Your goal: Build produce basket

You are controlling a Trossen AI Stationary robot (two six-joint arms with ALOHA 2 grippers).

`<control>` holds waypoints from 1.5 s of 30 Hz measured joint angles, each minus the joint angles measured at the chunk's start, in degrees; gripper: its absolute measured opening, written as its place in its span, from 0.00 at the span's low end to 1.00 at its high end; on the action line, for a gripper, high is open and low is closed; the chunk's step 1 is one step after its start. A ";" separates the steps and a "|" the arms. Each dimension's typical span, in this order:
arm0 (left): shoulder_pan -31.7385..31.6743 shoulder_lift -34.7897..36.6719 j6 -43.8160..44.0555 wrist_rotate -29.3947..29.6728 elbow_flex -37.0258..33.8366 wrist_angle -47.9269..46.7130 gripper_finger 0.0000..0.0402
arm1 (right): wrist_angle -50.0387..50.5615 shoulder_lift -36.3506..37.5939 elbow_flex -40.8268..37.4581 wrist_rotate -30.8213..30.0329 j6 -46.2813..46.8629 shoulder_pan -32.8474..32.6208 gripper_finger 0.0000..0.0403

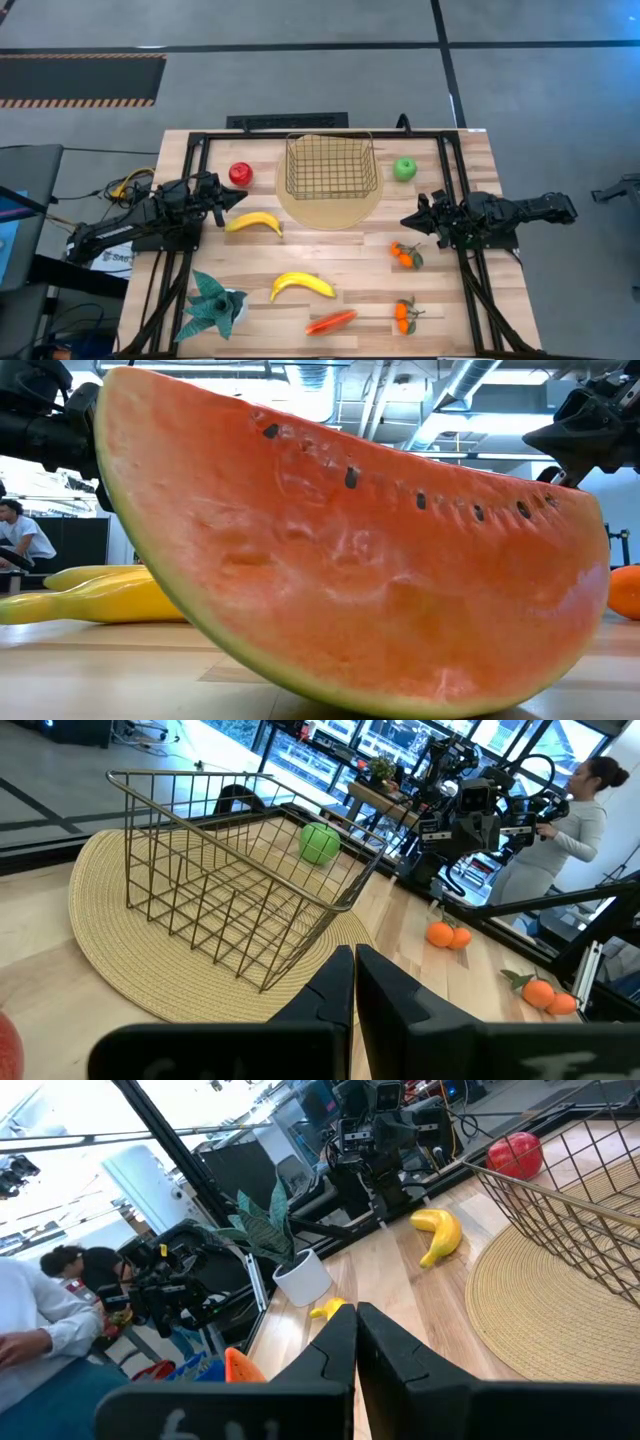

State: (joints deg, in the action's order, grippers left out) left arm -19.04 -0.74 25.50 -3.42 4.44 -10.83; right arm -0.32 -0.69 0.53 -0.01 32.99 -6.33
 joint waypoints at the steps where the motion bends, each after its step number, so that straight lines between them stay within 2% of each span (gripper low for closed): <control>1: 0.00 0.00 0.00 0.00 0.01 -0.01 0.00 | 0.02 0.00 -0.02 0.02 0.00 0.00 0.08; 21: 0.00 0.00 0.00 0.00 0.01 0.00 0.00 | -0.28 0.00 -0.02 0.00 0.00 0.01 0.08; 27: 0.01 0.01 0.00 0.00 0.01 0.00 0.00 | -3.94 -0.02 -0.06 -2.81 0.28 0.17 0.08; 34: -0.01 -0.01 0.00 0.00 0.00 0.00 0.00 | -9.08 0.02 -0.06 -3.19 10.31 0.17 0.08; 40: 0.00 -0.01 0.00 0.00 0.01 -0.01 0.00 | -7.61 0.00 -0.06 -3.37 11.03 0.31 0.08; 45: 0.01 0.01 0.00 0.00 0.01 0.00 0.00 | -7.64 0.00 -0.06 -6.54 12.04 0.50 0.08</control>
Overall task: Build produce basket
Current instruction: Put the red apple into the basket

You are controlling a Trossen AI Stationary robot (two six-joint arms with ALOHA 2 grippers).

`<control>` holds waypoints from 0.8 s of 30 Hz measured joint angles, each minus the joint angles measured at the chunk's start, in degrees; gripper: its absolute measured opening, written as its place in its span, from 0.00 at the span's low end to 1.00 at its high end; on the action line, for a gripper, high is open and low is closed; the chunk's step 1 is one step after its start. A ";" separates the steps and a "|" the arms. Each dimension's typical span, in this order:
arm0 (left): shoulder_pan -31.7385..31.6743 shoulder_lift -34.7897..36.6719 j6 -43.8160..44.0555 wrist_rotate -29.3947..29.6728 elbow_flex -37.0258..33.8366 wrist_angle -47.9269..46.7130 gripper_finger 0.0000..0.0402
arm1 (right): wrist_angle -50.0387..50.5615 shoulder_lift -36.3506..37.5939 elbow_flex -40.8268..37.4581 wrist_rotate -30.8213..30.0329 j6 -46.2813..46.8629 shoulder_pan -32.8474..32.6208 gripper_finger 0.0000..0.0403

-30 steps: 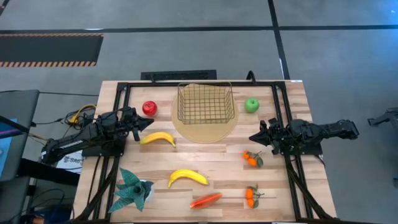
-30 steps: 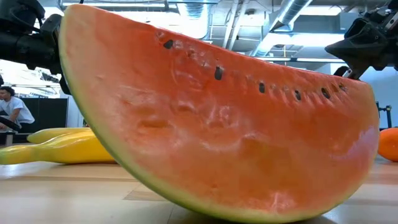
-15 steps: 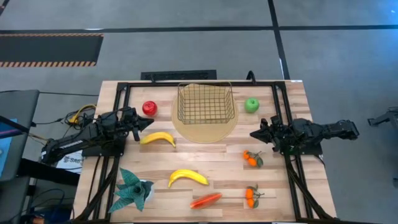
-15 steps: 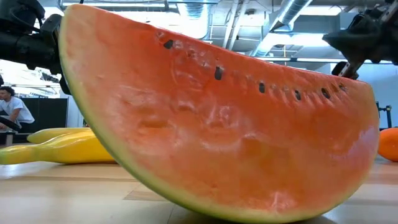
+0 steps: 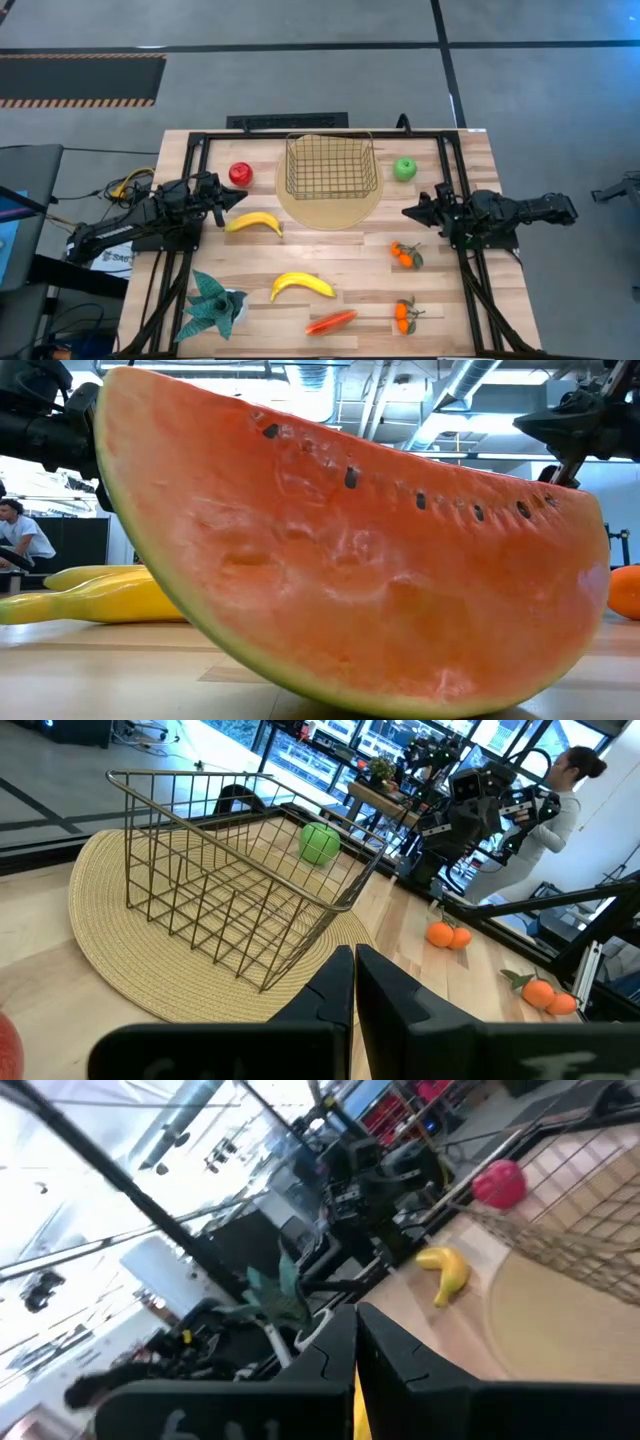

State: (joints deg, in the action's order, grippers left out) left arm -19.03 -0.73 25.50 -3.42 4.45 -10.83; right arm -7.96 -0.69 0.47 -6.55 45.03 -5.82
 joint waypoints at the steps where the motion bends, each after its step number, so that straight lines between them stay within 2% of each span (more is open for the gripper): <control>1: -0.02 0.00 0.00 0.00 0.00 0.00 0.00 | -0.12 0.00 0.00 -0.76 0.03 -0.01 0.08; 10: 0.00 -0.02 0.39 1.55 -0.02 0.00 0.00 | -5.43 0.00 0.02 -4.07 0.15 -0.02 0.08; 15: 0.00 0.00 8.81 3.00 -0.13 0.79 0.00 | -10.91 0.00 0.02 -5.36 -0.08 -0.02 0.08; 19: -0.01 0.00 10.64 4.08 -0.15 0.81 0.00 | -14.63 0.00 0.04 -5.59 -2.37 -0.02 0.08; 24: -0.02 0.00 10.55 9.49 -0.15 1.22 0.00 | -15.40 0.00 0.04 -6.25 -3.31 -0.02 0.08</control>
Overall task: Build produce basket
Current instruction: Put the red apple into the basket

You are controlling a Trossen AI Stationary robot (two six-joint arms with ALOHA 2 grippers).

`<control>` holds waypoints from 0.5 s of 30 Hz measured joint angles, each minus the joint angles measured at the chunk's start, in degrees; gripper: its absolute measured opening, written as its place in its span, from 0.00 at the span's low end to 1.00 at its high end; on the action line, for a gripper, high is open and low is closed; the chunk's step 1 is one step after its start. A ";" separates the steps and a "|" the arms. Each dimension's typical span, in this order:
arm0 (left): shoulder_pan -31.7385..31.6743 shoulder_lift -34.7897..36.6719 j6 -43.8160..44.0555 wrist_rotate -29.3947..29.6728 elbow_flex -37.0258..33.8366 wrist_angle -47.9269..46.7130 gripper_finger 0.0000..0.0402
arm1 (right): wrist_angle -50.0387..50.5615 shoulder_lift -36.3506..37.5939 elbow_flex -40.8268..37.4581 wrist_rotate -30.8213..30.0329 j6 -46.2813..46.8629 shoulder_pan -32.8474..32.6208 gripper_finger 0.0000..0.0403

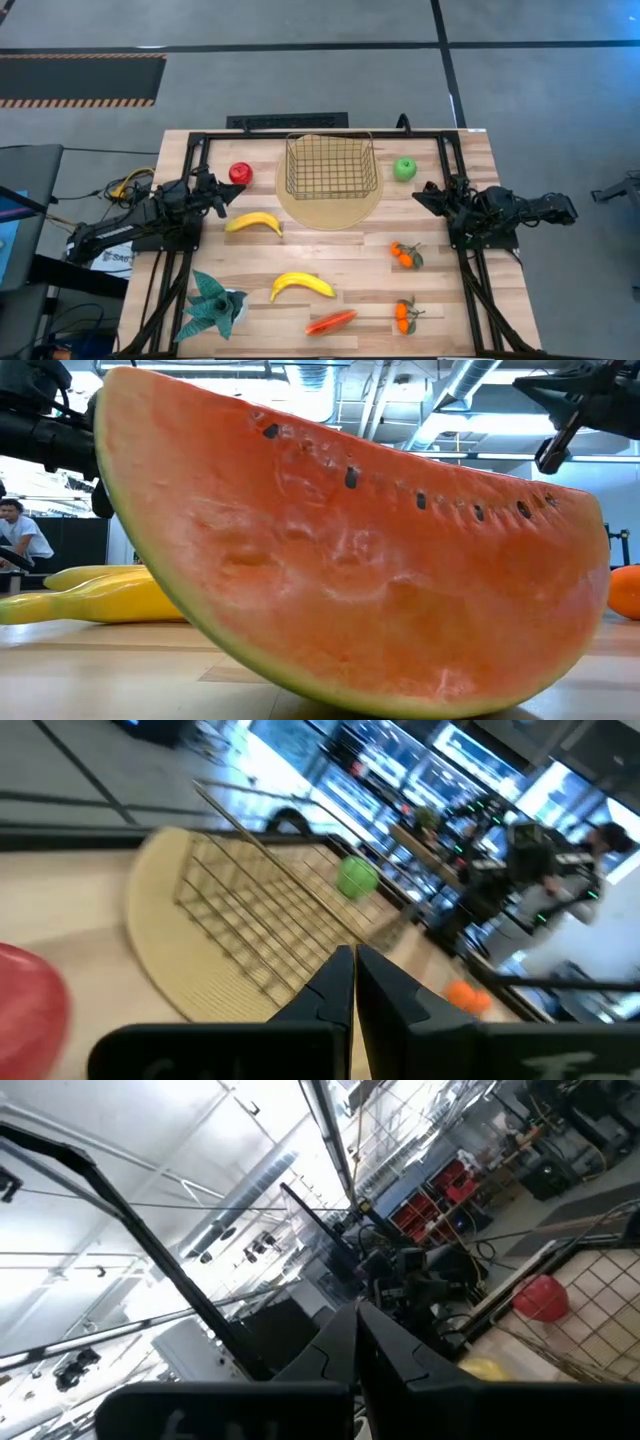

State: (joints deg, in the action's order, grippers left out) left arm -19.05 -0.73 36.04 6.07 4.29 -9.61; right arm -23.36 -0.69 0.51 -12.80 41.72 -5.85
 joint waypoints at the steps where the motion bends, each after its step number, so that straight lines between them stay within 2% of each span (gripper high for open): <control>1: 0.00 -0.02 -0.01 1.07 0.00 0.02 0.00 | 0.01 0.00 0.00 -0.46 0.00 0.00 0.08; 4: 0.00 0.00 -1.58 3.04 0.16 -0.15 0.04 | 0.13 0.00 0.00 -2.09 -0.12 0.00 0.08; 8: 0.00 -0.59 -4.38 7.23 2.76 -2.13 0.16 | 0.16 0.00 0.15 -3.73 0.00 0.00 0.08; 11: -0.03 -2.01 -6.26 9.78 7.49 -6.14 0.23 | 0.28 0.00 1.20 -4.61 0.24 0.00 0.08; 15: 0.00 -7.99 -8.37 10.60 16.69 -15.72 0.25 | 0.35 0.00 3.69 -5.40 -1.13 0.00 0.08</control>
State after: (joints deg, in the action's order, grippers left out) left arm -19.05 -8.73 27.67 16.66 20.99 -25.32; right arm -23.01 -0.69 4.21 -18.20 40.59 -5.85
